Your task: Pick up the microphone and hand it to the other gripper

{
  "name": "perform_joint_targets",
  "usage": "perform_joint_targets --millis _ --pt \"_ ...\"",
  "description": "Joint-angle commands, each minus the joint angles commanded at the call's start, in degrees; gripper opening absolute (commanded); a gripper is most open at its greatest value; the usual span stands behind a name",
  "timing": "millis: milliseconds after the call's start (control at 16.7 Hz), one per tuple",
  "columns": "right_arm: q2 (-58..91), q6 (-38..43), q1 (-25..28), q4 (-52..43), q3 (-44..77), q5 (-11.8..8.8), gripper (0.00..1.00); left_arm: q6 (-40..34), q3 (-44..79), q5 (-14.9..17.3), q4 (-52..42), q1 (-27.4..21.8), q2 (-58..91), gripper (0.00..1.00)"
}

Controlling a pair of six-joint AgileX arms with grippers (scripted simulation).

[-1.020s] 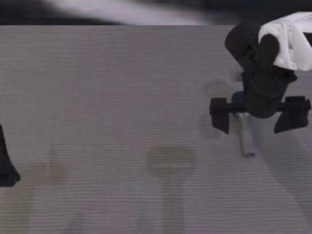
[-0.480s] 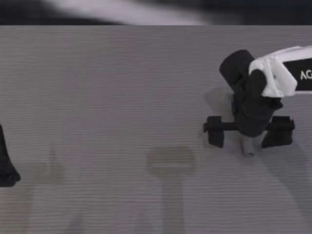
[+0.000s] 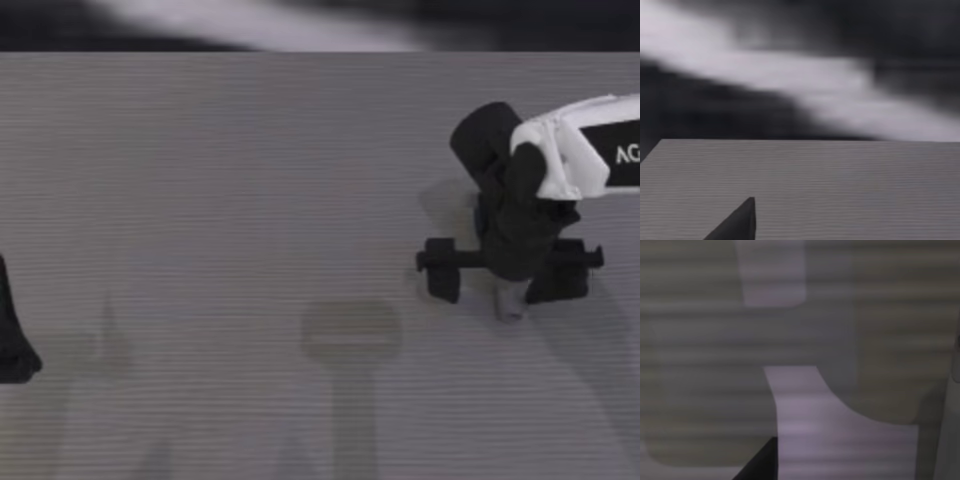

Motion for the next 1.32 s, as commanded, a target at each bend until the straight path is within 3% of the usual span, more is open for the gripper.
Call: perform_joint_targets --millis 480,960,1020,1320 --pt "0.0 0.0 0.0 0.0 0.0 0.0 0.02 0.0 0.0 0.0 0.0 0.0 0.0 1.0" --pt "0.0 0.0 0.0 0.0 0.0 0.0 0.0 0.0 0.0 0.0 0.0 0.0 0.0 1.0" --pt "-2.2 1.2 0.5 -0.5 1.2 -1.9 0.0 0.0 0.0 0.0 0.0 0.0 0.0 1.0" --pt "-2.9 -0.7 0.8 5.4 0.1 -3.7 0.0 0.0 0.0 0.0 0.0 0.0 0.0 1.0"
